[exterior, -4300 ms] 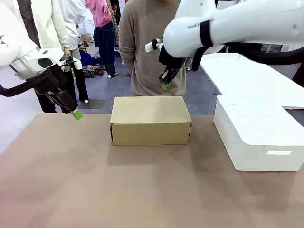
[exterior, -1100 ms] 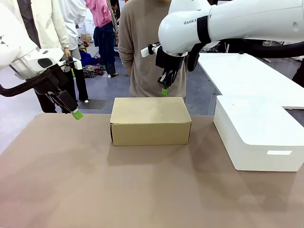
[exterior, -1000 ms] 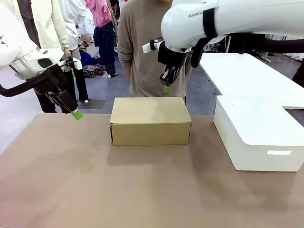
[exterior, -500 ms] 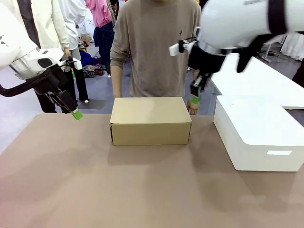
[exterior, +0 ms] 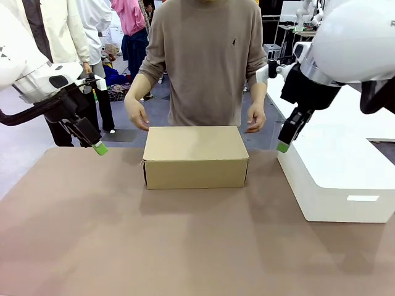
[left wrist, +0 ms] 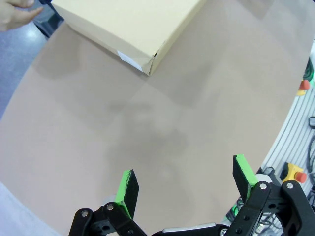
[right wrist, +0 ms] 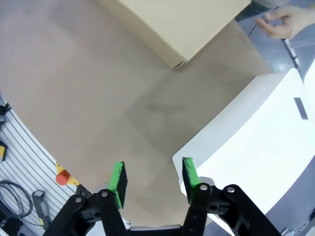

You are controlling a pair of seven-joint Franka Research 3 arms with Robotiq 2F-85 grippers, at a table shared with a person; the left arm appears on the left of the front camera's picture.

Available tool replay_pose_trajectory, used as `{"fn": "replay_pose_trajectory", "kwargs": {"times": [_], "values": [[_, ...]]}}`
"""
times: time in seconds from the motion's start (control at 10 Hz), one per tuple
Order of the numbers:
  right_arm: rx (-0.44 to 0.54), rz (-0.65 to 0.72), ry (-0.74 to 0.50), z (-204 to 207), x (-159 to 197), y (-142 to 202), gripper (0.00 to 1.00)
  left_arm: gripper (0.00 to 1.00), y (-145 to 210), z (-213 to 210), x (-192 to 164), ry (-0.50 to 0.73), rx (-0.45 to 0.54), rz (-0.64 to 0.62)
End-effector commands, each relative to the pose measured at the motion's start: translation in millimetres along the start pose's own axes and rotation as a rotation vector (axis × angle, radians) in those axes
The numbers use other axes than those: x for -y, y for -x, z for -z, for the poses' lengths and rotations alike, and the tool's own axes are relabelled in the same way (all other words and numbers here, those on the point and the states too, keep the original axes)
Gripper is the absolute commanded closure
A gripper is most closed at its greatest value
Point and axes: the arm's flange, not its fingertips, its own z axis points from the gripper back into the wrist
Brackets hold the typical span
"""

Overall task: Pack the shoes into the box.
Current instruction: Press down on the lid of the Shoes Box.

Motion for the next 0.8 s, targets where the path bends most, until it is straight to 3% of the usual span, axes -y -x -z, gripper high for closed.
{"fn": "replay_pose_trajectory", "kwargs": {"times": [0.0,0.6,0.7], "values": [[0.025,-0.007,-0.018,9,-4,14,0.00,0.00,4,0,-1,0.002,0.015,0.017],[0.073,-0.001,-0.083,24,-9,42,0.00,0.00,4,0,-1,0.002,0.015,0.017],[0.006,0.032,-0.032,17,-3,37,0.00,0.00,4,0,-1,0.002,0.015,0.017]]}}
